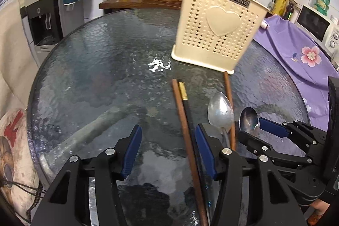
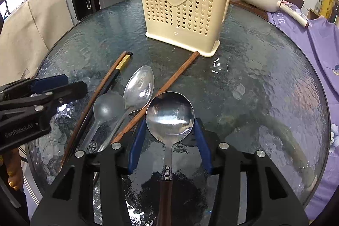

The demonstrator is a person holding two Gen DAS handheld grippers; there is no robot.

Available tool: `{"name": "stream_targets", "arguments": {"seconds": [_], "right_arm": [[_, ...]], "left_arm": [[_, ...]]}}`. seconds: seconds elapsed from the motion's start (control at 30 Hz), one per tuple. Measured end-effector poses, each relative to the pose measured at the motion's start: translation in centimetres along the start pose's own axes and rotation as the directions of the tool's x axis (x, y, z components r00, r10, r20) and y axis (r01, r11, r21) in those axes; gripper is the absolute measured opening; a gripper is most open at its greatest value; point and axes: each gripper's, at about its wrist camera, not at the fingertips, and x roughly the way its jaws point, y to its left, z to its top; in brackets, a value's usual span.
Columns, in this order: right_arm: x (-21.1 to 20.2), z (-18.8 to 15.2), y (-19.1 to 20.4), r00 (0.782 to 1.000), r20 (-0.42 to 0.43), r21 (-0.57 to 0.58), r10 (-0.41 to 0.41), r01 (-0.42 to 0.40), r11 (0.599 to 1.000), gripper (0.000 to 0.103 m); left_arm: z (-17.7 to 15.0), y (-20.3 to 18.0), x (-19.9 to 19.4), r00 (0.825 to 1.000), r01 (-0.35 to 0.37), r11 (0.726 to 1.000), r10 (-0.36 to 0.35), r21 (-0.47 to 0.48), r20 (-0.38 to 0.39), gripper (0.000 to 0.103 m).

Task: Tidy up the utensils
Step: 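Grasp a brown chopstick with the left tool while the right tool grasps a brown-handled metal spoon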

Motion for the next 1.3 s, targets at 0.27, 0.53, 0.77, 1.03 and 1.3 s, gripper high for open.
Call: {"name": "stream_targets", "arguments": {"seconds": [0.27, 0.53, 0.77, 1.03, 1.3], "right_arm": [[-0.2, -0.3, -0.5, 1.000, 0.003, 0.004, -0.001, 0.001, 1.000, 0.047], [-0.2, -0.3, -0.5, 1.000, 0.004, 0.003, 0.000, 0.000, 1.000, 0.047], [-0.2, -0.3, -0.6, 1.000, 0.005, 0.005, -0.001, 0.001, 1.000, 0.047], [-0.2, -0.3, -0.5, 1.000, 0.005, 0.005, -0.001, 0.001, 1.000, 0.047], [-0.2, -0.2, -0.5, 1.000, -0.001, 0.004, -0.002, 0.002, 1.000, 0.047]], "left_arm": [[0.0, -0.7, 1.4, 0.999, -0.020, 1.000, 0.021, 0.019, -0.024, 0.046], [-0.1, 0.1, 1.4, 0.999, -0.042, 0.999, 0.042, 0.013, -0.022, 0.042], [0.3, 0.6, 1.2, 0.999, -0.042, 0.999, 0.042, -0.015, -0.023, 0.042], [0.1, -1.0, 1.7, 0.996, -0.083, 0.995, 0.084, 0.049, -0.010, 0.042], [0.7, 0.8, 1.5, 0.994, -0.108, 0.994, 0.109, 0.017, -0.027, 0.042]]}}
